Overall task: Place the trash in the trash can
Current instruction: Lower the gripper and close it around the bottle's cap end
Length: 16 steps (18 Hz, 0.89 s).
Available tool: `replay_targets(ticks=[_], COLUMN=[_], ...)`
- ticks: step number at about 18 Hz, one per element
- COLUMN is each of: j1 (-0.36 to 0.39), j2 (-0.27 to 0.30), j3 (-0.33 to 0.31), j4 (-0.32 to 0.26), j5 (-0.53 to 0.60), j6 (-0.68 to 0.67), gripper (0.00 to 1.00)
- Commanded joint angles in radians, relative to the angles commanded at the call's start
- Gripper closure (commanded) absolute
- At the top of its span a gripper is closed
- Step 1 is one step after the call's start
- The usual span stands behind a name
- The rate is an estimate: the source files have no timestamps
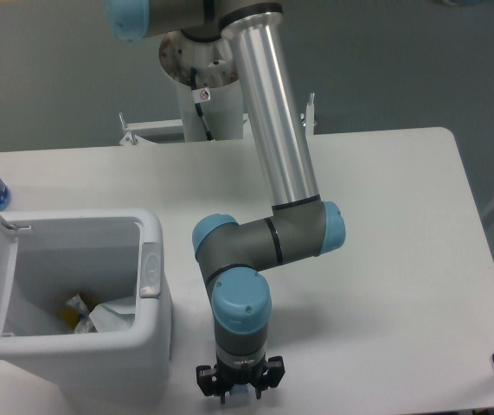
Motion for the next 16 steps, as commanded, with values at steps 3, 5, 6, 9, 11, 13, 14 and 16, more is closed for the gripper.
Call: replay_targets(ticks=[3,5,6,9,11,13,14,16], j1=[0.0,0.0,0.0,0.0,0.002,0.0,0.002,0.002], j2=[0.002,0.002,0.003,0.005,0.005,0.006,0.008,0.018], j3=[0.002,0.003,0.002,0.002,0.002,0.002,0.002,-0.009], j4=[-0.002,-0.002,0.0,0.0,0.0,0.0,0.0,-0.002], j5=[0.0,0.0,0.0,0.0,0.0,0.0,0.0,0.0], j6=[0.0,0.0,0.0,0.002,0.002,0.003,0.005,0.037], gripper=[0.57,0.67,0.68,0.76,0.79,0.8,0.82,0.83])
